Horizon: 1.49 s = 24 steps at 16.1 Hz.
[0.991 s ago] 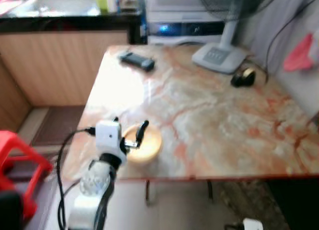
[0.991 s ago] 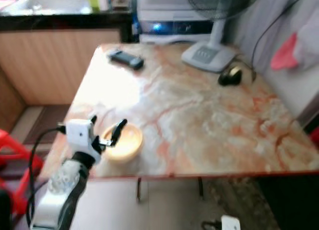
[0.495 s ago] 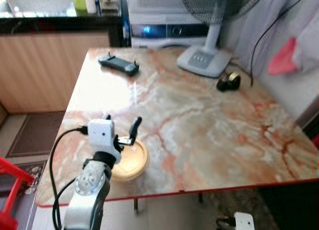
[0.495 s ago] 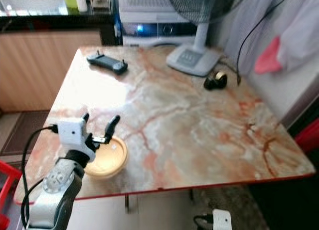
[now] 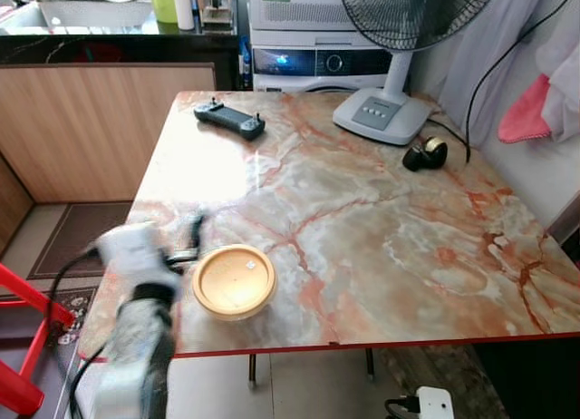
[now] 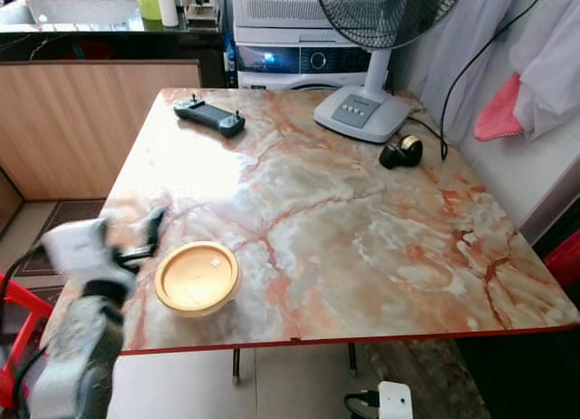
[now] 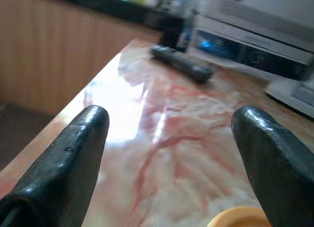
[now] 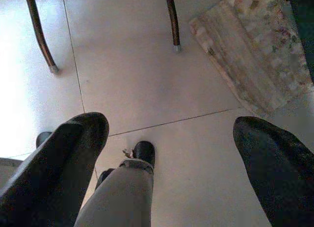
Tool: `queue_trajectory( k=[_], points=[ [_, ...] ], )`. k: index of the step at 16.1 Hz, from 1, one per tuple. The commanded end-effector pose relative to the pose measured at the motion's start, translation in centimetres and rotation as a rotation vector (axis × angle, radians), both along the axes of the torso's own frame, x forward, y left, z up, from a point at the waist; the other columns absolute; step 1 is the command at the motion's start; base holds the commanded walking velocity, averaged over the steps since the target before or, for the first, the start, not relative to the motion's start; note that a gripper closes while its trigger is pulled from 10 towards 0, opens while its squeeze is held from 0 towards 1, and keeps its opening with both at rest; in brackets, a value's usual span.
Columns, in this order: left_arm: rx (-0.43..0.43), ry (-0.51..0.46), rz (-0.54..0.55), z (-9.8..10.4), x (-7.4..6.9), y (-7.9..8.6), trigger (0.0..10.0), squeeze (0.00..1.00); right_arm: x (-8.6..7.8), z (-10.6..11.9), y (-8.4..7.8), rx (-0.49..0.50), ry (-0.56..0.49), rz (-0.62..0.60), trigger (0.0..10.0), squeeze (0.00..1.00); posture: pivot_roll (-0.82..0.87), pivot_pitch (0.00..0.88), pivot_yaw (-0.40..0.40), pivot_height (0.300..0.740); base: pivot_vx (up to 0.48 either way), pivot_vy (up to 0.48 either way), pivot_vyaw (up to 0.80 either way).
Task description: Restocking fridge
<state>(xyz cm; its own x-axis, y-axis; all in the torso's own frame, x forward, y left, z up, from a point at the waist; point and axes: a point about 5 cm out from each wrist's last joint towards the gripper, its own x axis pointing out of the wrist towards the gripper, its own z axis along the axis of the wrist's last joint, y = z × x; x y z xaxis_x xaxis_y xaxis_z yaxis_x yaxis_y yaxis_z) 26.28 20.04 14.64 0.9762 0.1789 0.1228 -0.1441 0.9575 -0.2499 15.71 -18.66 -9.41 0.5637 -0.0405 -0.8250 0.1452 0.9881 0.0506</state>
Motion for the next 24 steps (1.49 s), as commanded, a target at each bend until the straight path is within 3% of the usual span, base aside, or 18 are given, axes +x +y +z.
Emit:
queue_trajectory(
  k=[1,4,5,6,10,15,16,24],
  points=[
    [-0.058,0.01,0.008,-0.2,-0.4,0.6,10.0,0.0,-0.3,-0.1,-0.1,-0.008,0.011,-0.002,10.0,0.0,0.15,0.005,-0.049,0.74,0.0,0.0,0.0],
    [-0.048,0.064,-0.136,-1.5,-0.5,0.8,10.0,0.0,-0.3,-0.1,-0.1,-0.011,0.017,0.003,10.0,0.0,0.15,0.01,-0.041,0.74,0.0,0.0,0.0],
    [-0.056,0.071,-0.177,-1.6,-0.4,0.6,10.0,0.18,-0.3,-0.1,-0.1,-0.013,0.018,0.003,10.0,0.0,0.14,0.012,-0.04,0.74,0.0,0.0,0.0],
    [-0.071,0.072,-0.202,-1.7,-0.4,0.3,10.0,1.0,-0.3,-0.1,-0.2,-0.016,0.019,0.005,10.0,0.0,0.14,0.013,-0.043,0.74,0.0,0.0,0.0],
    [-0.137,0.11,-0.229,-3.5,-0.8,0.1,10.0,1.0,-0.3,-0.1,-0.4,-0.027,0.022,0.009,10.0,0.0,0.12,0.02,-0.051,0.74,0.0,0.0,0.0],
    [-0.171,0.109,-0.287,-3.8,-0.4,-0.3,10.0,1.0,-0.5,-0.1,-0.6,-0.033,0.022,-0.003,10.0,0.0,0.11,0.027,-0.051,0.74,0.0,0.0,0.0],
    [-0.176,0.107,-0.299,-3.8,-0.3,-0.4,10.0,0.0,-0.4,-0.1,-0.6,-0.034,0.021,0.0,10.0,0.0,0.11,0.031,-0.054,0.74,0.0,0.0,0.0],
    [-0.269,0.116,-0.373,-4.8,-0.4,-1.2,10.0,0.0,-0.2,0.0,-0.9,-0.041,0.016,0.0,10.0,0.0,0.1,0.036,-0.066,0.74,0.0,0.0,0.0]
  ],
)
